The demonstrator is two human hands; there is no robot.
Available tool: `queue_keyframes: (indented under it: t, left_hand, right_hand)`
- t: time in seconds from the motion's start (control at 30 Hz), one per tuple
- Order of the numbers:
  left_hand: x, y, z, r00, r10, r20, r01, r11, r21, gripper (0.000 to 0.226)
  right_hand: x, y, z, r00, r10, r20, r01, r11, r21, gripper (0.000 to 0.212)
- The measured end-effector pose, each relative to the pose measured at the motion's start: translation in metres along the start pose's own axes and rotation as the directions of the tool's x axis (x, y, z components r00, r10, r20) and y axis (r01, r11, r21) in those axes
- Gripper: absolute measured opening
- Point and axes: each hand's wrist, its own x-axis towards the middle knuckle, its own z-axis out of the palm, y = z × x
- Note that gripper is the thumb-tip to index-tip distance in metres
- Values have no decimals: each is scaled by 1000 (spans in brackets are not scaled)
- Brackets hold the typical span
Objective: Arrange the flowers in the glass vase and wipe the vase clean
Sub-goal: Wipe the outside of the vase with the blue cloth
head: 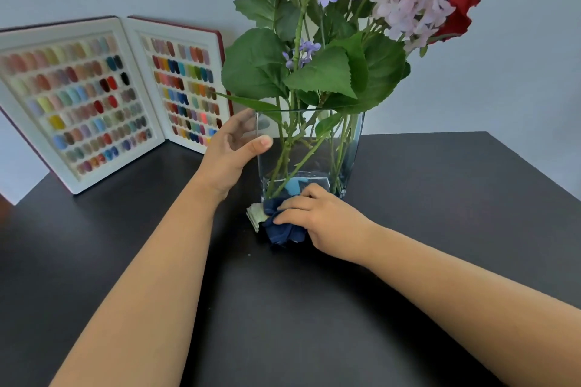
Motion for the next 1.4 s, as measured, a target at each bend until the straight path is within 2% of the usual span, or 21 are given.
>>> queue_keyframes:
  t: [0.13, 0.3, 0.57, 0.77, 0.9, 1.03, 1.4]
  left_hand:
    - [0, 2, 0, 1000, 0, 12, 0, 1000, 12, 91]
    - [-1, 4, 3, 1000, -19, 8, 19, 1000, 5, 93]
    - [0, -1, 7, 999, -30, -29, 30, 1000, -3, 75]
    - [0, 0, 5, 1000, 2, -14, -2, 1000, 4, 94]
    - [1, 0, 4, 1000, 15, -8, -15, 1000, 13, 91]
    - [5, -3, 5, 1000, 14, -26, -13, 1000, 25, 72]
    - [8, -2, 10, 998, 50, -44, -49, 998, 25, 76]
  right_hand:
    - [-25, 21, -13, 996, 78, 32, -79, 997, 9, 52]
    - [-59, 42, -25, 984, 179, -10, -179, 983, 39, 51]
    - [-17, 12, -9, 994, 99, -43, -96, 993, 65, 52]
    - [1, 1, 1, 996, 83, 29, -84, 995, 49, 50]
    - [-33, 22, -18, 988, 156, 19, -157, 984, 86, 48]
    - [-54, 34, -26, 980, 200, 1, -200, 976, 87, 48]
    - [3, 3, -2, 998, 54, 36, -56, 997, 54, 47]
